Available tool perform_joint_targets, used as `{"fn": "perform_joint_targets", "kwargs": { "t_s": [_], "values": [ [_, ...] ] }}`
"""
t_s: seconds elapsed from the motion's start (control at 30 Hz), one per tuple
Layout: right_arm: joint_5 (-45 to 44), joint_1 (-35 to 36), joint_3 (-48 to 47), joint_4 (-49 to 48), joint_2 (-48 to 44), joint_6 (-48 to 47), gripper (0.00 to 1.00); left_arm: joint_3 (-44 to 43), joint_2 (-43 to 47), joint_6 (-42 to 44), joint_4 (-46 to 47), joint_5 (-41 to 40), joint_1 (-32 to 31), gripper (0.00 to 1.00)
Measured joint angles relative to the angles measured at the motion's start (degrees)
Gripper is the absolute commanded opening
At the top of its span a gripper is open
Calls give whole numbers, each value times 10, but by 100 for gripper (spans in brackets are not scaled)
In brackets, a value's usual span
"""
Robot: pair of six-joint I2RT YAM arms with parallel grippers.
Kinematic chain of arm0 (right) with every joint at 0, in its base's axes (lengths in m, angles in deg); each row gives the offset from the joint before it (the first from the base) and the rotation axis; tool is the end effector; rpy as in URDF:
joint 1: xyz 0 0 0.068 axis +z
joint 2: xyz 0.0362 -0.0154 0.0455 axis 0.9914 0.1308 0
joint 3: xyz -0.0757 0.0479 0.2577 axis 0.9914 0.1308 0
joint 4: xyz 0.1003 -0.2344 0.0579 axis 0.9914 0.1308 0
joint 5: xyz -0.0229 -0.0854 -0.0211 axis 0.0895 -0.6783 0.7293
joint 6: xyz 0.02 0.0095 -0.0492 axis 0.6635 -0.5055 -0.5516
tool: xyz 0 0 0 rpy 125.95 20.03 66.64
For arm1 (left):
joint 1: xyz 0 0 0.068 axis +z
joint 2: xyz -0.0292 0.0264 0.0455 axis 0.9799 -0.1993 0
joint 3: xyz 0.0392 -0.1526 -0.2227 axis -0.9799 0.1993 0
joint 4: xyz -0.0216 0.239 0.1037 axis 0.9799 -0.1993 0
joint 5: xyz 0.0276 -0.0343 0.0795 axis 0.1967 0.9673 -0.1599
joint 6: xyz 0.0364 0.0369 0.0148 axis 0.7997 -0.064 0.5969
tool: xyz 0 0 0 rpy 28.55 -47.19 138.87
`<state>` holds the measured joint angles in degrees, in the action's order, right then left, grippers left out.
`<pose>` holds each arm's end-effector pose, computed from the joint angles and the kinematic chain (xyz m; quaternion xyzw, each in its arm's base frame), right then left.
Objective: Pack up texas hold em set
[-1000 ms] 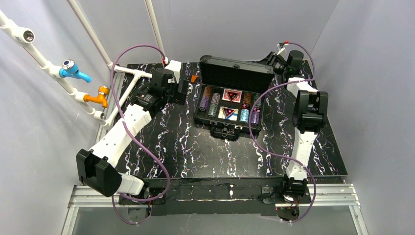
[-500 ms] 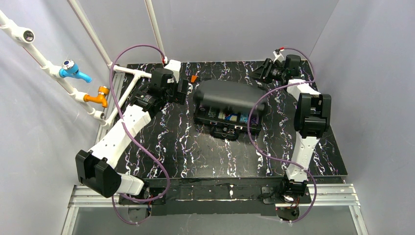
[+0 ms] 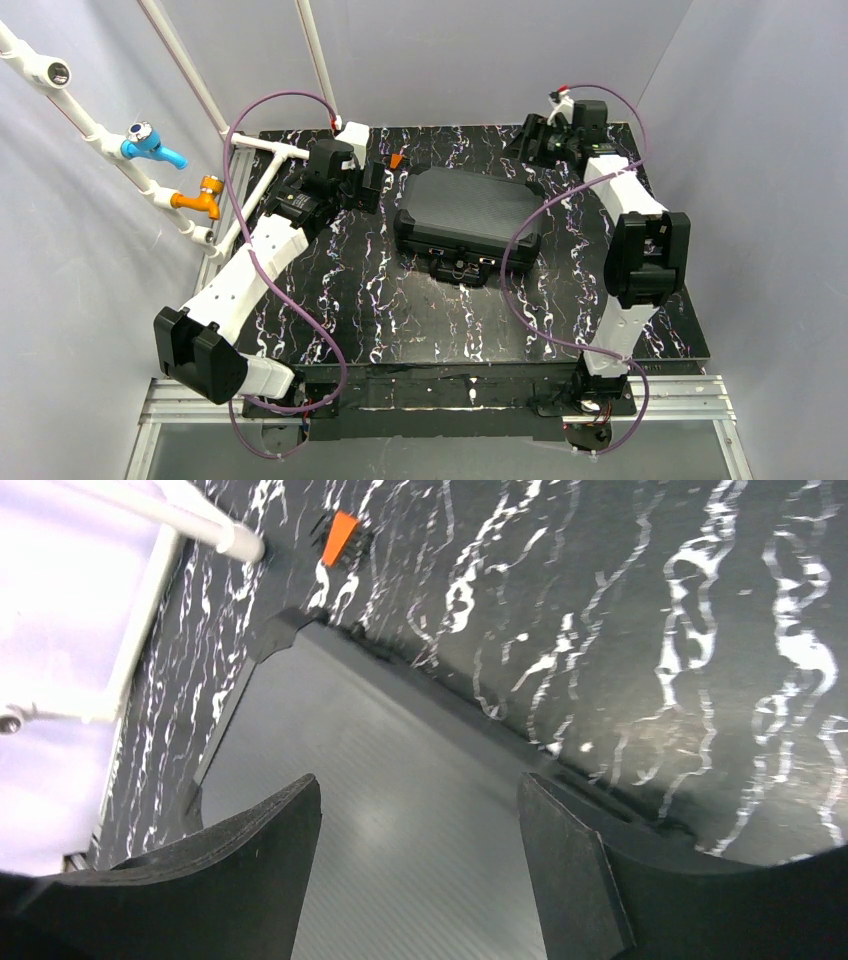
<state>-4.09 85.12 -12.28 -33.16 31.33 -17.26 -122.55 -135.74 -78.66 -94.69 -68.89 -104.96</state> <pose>0.4456 0.0395 0.2874 -0.0178 0.8398 0.3279 0.4324 0.2819 -0.1292 0.3711 0.1146 0.8400 -0.0068 0.5303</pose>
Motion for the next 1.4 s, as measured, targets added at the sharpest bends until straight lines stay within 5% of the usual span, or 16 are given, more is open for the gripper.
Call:
{"fn": "perform_joint_targets", "kwargs": {
  "t_s": [0.6, 0.93, 1.4],
  "values": [
    [-80, 132, 89, 93, -143, -12, 69, 1, 2, -1, 0, 7, -1, 95],
    [-96, 160, 180, 111, -210, 21, 50, 14, 24, -32, -8, 63, -31, 94],
    [-98, 178, 207, 108, -217, 36, 39, 143, 61, -135, -20, 168, -87, 79]
  ]
}}
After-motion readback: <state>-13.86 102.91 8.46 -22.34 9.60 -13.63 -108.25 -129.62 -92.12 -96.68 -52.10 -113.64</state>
